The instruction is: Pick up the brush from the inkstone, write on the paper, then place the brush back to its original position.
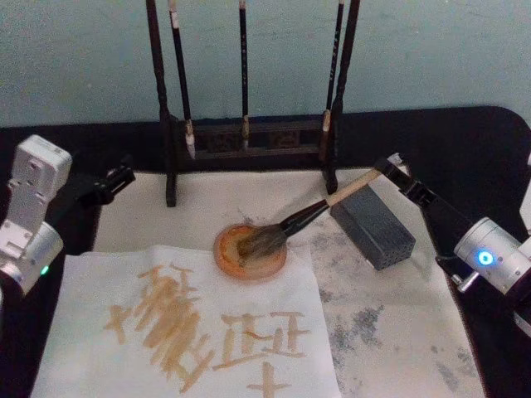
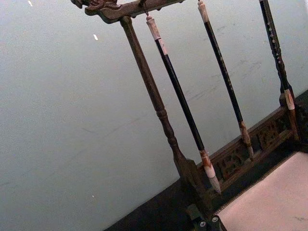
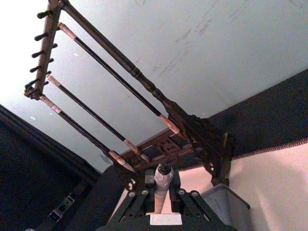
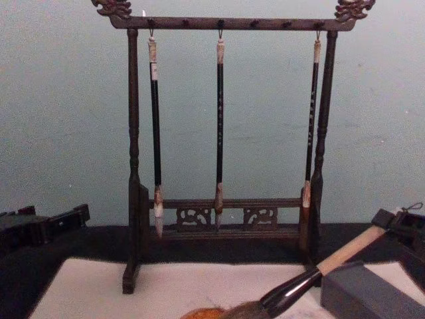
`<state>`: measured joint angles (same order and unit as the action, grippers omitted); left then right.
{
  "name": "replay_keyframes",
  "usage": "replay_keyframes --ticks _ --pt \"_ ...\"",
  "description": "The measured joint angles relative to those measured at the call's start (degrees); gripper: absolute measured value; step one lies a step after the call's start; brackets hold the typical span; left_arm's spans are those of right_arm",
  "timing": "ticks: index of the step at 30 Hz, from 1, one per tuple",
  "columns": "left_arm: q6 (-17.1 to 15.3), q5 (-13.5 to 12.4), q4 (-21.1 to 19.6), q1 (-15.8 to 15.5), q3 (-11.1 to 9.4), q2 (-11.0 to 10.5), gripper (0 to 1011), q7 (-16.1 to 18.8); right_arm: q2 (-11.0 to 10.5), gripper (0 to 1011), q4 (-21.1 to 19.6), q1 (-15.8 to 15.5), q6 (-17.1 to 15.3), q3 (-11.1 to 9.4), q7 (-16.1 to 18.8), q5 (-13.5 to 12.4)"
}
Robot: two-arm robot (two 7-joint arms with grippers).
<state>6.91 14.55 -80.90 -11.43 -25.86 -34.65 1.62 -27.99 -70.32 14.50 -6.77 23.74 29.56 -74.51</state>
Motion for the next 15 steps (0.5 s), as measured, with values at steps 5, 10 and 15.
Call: replay_keyframes --ticks 5,10,15 --pt "0.00 0.00 0.00 0.00 0.00 0.00 1002 0.00 0.02 179 0.00 -0.03 0.02 -0.03 0.01 0.04" --pt "0.00 0.00 0.00 0.00 0.00 0.00 1002 0.00 0.03 318 0.00 -0.04 0.01 -0.03 0.00 0.09" --pt "0.00 0.00 0.00 0.00 0.00 0.00 1002 0.00 0.03 521 0.00 -0.03 0.01 -0.04 0.03 0.09"
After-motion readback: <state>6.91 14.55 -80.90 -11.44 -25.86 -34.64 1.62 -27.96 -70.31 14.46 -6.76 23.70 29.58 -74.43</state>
